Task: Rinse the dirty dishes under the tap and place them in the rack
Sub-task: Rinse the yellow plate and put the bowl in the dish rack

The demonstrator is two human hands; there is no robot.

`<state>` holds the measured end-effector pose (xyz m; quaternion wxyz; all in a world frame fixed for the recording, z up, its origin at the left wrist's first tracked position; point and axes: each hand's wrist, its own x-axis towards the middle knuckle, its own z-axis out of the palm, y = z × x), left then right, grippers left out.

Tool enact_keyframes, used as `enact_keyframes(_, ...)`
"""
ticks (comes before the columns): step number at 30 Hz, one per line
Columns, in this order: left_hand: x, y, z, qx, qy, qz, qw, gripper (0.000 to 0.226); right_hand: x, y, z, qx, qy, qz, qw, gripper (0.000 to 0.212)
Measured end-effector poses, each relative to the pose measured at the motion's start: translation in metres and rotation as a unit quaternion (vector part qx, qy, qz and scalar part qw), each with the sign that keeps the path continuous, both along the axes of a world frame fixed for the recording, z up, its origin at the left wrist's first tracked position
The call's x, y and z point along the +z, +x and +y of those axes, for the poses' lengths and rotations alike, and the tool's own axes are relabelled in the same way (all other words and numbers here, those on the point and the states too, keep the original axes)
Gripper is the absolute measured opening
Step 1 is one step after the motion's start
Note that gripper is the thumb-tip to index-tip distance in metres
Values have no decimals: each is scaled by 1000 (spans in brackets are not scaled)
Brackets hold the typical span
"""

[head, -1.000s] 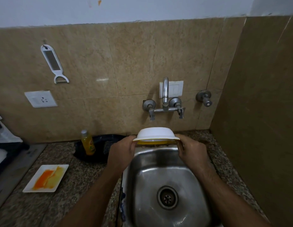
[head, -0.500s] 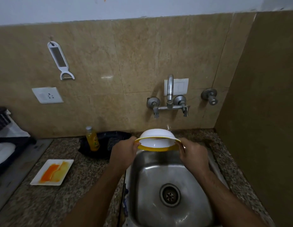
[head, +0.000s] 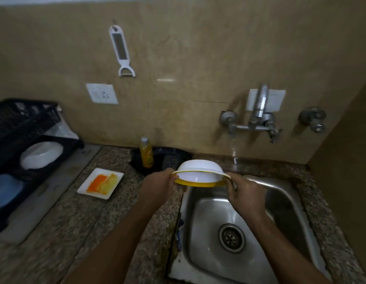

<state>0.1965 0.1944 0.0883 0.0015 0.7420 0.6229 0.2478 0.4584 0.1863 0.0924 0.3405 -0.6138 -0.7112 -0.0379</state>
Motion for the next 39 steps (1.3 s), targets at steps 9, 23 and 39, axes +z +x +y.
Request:
enact_keyframes(9, 33, -192, -36, 148, 56, -72, 985, 33, 40, -189, 38, 260, -38, -49, 964, 62)
enact_keyframes(23, 119, -559, -23, 336, -133, 47, 931, 80, 114, -566, 164, 305, 193, 37, 932, 49)
enact_keyframes(39, 79, -604, -11, 312, -221, -1, 924, 98, 122, -787, 242, 269, 106, -340, 895, 55)
